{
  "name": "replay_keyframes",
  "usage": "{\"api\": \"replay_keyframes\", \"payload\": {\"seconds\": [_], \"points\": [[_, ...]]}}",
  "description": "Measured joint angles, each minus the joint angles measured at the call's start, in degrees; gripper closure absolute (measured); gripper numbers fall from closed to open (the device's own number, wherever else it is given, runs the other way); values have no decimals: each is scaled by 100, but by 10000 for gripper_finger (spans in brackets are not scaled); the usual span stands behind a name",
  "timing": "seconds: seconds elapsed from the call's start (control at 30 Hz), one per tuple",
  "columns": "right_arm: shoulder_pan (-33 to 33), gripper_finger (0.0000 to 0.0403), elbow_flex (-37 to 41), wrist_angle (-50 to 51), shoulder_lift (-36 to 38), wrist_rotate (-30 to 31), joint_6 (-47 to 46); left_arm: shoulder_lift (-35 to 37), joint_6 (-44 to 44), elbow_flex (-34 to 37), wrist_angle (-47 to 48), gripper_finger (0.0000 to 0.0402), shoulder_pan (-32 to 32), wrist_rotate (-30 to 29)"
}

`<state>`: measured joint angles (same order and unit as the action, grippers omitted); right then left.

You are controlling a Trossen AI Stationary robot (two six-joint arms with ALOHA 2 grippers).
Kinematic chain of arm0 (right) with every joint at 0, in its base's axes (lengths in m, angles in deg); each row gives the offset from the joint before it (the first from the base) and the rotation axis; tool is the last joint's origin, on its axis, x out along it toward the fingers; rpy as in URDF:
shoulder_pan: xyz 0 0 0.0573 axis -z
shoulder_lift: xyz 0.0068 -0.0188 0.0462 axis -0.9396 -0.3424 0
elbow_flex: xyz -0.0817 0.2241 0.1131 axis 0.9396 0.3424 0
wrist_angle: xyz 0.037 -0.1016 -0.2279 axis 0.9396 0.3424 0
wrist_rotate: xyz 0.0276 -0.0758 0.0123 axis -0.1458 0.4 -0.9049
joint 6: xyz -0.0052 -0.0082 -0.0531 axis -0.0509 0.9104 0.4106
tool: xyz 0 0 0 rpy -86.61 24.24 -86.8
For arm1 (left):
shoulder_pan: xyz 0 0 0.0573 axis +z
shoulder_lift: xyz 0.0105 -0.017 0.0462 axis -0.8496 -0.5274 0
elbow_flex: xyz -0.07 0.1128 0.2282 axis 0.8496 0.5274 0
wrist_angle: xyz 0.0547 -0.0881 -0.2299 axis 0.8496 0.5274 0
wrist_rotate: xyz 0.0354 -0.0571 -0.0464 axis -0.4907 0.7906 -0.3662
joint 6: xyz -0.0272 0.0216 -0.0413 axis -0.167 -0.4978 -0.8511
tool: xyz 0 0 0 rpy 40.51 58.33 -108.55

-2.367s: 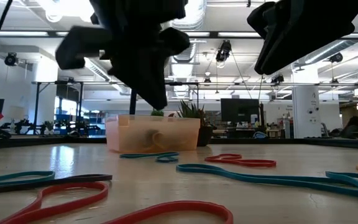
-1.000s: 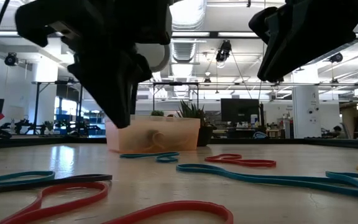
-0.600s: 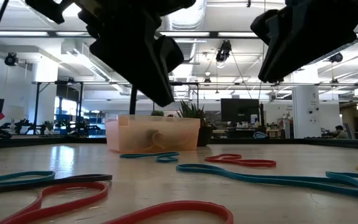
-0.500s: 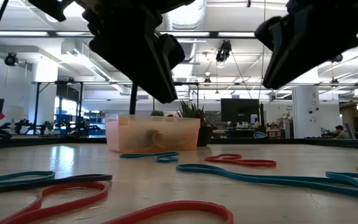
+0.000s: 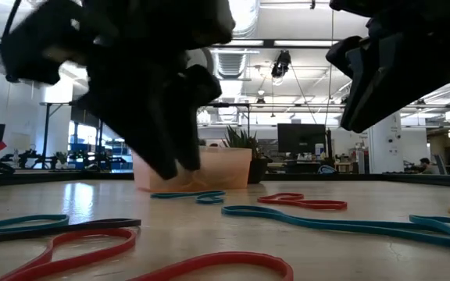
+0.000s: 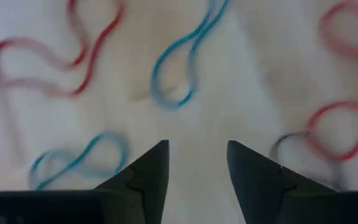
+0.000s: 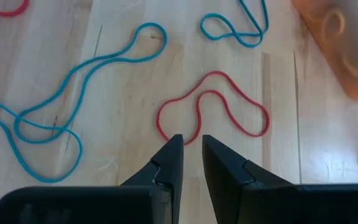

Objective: Pick and place rubber bands into bin
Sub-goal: Put the blue rubberband into the orange bin

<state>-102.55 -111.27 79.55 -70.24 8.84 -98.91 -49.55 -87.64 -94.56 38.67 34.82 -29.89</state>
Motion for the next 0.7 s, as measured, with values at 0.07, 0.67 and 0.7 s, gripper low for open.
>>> {"api": "replay_keyframes", "payload": {"seconds": [0.07,0.67,0.7], "points": [[2,349,0,5,0,2,34,-1,-121,0,187,254,-7,-528],[24,349,-2,-19,0,0,33,-90,212,-48,-34,253,1263,-138],[24,349,-2,-19,0,0,41,-115,212,-47,-21,253,1333,-15]]}}
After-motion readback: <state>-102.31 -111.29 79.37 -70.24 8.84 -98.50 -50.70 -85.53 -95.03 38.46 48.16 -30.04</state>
